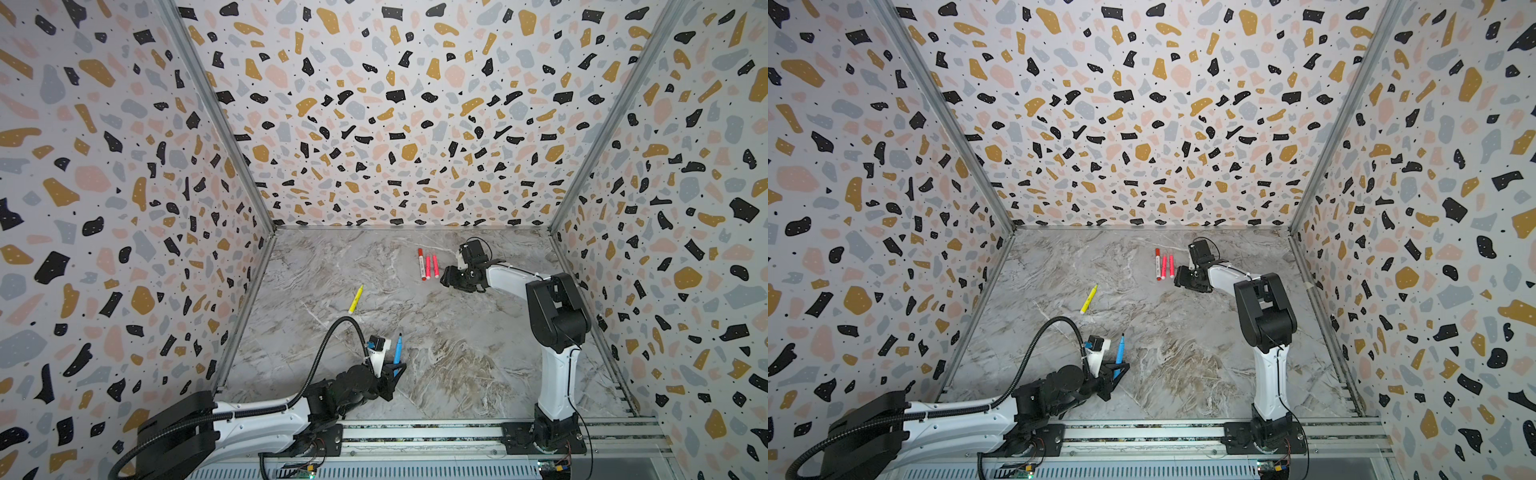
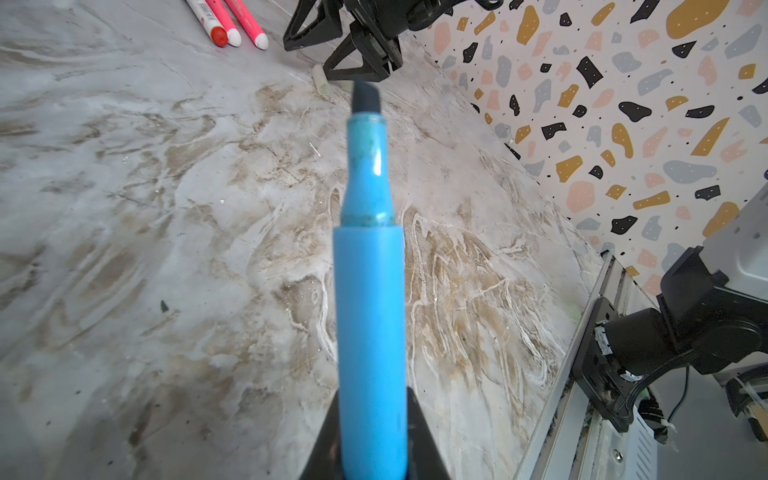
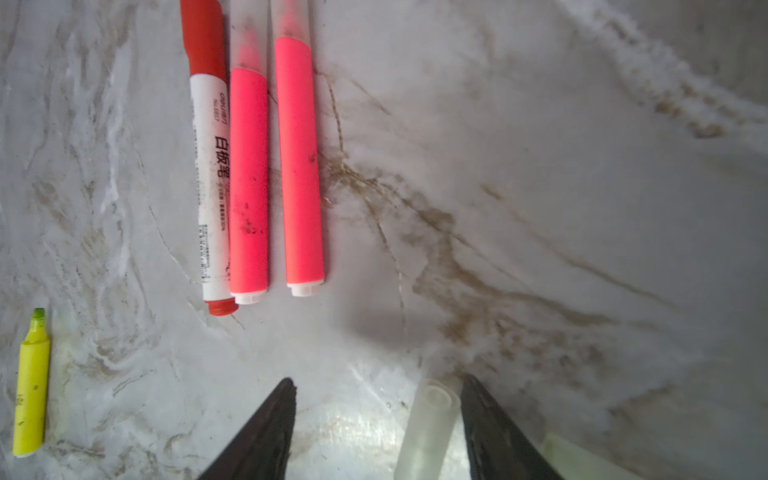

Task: Insert the pens into the pen caps
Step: 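Move the right gripper to the clear cap near the markers and grasp it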

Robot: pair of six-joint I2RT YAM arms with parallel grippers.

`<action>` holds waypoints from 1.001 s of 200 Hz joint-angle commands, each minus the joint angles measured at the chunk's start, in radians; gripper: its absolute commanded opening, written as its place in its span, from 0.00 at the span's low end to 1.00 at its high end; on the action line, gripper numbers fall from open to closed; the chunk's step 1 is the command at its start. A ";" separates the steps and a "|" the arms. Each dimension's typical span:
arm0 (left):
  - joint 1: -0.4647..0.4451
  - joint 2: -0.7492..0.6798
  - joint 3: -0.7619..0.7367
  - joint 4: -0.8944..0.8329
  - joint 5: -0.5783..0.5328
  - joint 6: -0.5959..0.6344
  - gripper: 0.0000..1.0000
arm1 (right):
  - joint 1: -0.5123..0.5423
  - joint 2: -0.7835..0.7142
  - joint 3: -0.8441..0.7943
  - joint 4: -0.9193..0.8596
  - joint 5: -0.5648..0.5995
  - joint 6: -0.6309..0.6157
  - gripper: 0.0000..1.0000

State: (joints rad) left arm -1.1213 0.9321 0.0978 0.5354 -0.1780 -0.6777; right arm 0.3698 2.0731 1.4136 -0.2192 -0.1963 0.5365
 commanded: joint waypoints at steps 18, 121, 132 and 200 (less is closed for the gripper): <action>-0.003 -0.028 -0.012 -0.003 -0.032 -0.005 0.00 | 0.042 0.025 0.049 -0.133 0.131 -0.063 0.58; -0.003 -0.045 -0.004 -0.024 -0.043 -0.002 0.00 | 0.094 0.098 0.122 -0.273 0.358 -0.194 0.22; -0.003 -0.048 -0.003 -0.030 -0.043 -0.002 0.00 | 0.100 0.104 0.125 -0.279 0.371 -0.199 0.18; -0.003 -0.082 0.002 -0.061 -0.061 0.009 0.00 | 0.127 -0.080 0.012 -0.179 0.201 -0.227 0.06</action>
State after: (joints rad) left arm -1.1213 0.8646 0.0917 0.4698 -0.2115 -0.6773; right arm 0.4820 2.1159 1.5036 -0.3847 0.1223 0.3340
